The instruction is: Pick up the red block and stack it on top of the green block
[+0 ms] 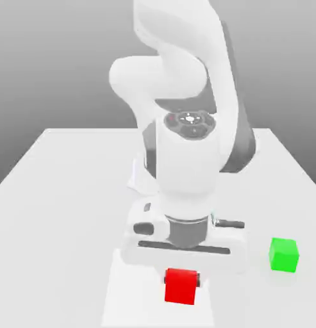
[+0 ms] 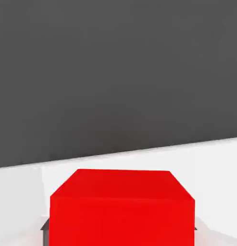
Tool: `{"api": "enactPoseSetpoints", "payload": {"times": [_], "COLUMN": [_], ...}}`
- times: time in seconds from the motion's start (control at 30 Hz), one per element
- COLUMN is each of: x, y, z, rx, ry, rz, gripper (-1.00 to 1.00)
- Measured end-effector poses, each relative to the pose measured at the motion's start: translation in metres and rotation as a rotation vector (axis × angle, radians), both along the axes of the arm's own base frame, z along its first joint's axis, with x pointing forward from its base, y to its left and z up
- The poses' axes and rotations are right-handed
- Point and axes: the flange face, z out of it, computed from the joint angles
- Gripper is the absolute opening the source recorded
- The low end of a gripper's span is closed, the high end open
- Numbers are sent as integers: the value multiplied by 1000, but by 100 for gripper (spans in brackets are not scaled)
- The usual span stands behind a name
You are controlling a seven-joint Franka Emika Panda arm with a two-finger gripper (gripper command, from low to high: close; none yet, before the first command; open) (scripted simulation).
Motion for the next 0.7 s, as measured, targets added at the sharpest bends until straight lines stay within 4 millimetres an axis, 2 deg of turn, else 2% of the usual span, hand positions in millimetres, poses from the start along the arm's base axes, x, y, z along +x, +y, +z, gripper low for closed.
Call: {"api": "enactPoseSetpoints", "payload": {"times": [0.23, 0.47, 0.6, 0.7], "x": [-38, -97, -134, -133], "y": [86, 169, 204, 203], "z": [13, 26, 29, 2], "rx": [-4, -2, 3, 2], "ry": [0, -1, 0, 0], "rz": [198, 417, 529, 526], "gripper": [-100, -100, -100, -100]}}
